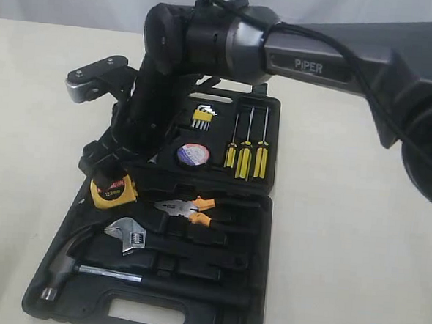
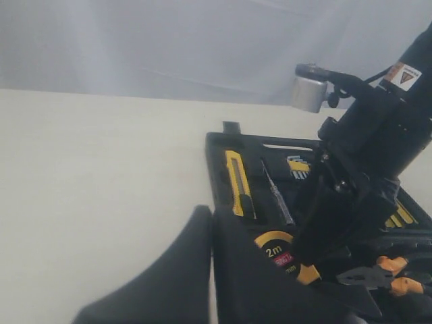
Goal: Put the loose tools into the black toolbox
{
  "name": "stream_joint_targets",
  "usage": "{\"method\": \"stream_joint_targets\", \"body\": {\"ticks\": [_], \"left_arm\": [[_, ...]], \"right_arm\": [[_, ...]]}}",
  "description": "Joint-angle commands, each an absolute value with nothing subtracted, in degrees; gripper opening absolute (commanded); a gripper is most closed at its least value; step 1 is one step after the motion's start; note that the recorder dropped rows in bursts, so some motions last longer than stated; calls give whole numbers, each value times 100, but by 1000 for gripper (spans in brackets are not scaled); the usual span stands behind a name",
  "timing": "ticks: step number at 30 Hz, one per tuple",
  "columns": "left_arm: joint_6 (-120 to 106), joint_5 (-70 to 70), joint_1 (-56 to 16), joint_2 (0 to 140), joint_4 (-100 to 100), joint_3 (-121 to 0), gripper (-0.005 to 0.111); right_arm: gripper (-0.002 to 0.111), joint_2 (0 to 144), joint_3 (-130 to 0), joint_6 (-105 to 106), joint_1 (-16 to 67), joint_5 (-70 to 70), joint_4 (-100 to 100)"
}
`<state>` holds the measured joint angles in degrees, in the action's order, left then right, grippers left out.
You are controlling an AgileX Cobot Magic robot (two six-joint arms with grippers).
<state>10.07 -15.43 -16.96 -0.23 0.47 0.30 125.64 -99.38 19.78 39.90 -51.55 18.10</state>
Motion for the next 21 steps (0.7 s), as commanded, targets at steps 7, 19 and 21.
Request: {"method": "stream_joint_targets", "body": {"ticks": [7,19,21], "left_arm": [[1005,-1561,-1722,0,0,0,0],[1005,-1561,-1722,0,0,0,0],[1005,-1561,-1722,0,0,0,0]], "right_arm": [[80,13092,-9963,2204,4238,-4789,1635],[8,13091,-9963,1161,4285,-4867,1657],[0,13091,-9963,1104,4285,-4937,1657]]}}
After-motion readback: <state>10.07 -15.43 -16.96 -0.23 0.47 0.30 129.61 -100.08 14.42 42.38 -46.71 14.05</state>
